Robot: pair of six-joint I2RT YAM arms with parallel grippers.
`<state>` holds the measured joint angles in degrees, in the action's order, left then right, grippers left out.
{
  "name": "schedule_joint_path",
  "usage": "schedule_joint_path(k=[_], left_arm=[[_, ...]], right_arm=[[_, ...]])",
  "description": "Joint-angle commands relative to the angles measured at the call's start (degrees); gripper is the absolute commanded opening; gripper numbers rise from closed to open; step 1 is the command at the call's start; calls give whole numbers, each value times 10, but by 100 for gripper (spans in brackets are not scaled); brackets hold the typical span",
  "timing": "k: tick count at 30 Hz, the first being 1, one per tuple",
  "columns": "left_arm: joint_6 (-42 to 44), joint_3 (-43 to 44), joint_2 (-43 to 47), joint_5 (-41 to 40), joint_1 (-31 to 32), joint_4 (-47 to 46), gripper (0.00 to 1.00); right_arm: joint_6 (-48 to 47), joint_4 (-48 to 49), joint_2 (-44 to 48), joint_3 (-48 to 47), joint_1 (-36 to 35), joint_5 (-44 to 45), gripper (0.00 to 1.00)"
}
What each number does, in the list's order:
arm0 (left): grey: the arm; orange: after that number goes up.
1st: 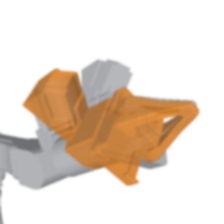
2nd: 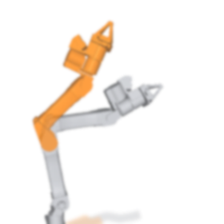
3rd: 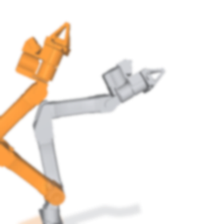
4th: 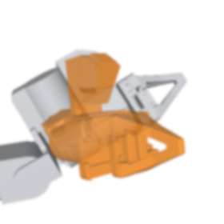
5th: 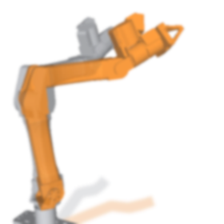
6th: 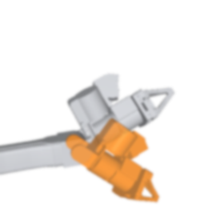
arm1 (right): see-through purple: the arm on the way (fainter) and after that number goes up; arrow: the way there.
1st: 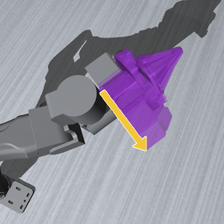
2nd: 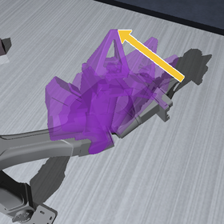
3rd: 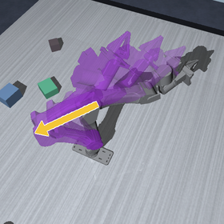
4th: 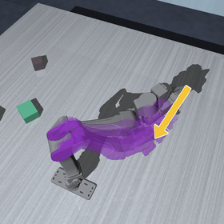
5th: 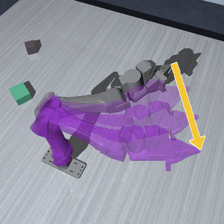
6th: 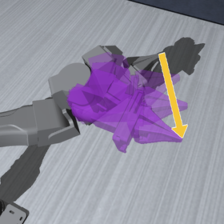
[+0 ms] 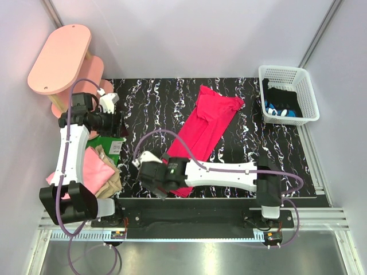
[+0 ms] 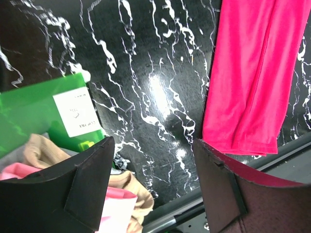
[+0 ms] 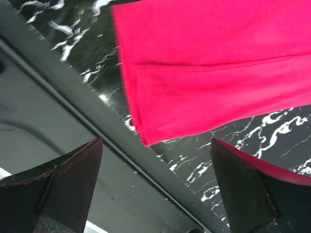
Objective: Fold and stack the t-shirts
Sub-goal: Grab the bottom of the folded rectangular tshirt with right arm
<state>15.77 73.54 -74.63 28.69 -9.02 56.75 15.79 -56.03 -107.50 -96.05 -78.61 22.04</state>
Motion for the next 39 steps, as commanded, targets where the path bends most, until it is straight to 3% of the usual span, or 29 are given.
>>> schedule_joint_path(k=[1,15,29,39], left_arm=[[-17,-15,4,1,-4,-25,70],[-5,-36,2,-12,-2,-37,70],[15,-76,-1,-11,-2,-49,70],[13,-78,-6,-7,-2,-57,70]], right_arm=[[26,2,-32,-12,-36,55,100],[27,25,-165,-52,-67,115,98],[6,56,-177,-45,-30,107,84],[-1,80,-192,-40,-3,88,82]])
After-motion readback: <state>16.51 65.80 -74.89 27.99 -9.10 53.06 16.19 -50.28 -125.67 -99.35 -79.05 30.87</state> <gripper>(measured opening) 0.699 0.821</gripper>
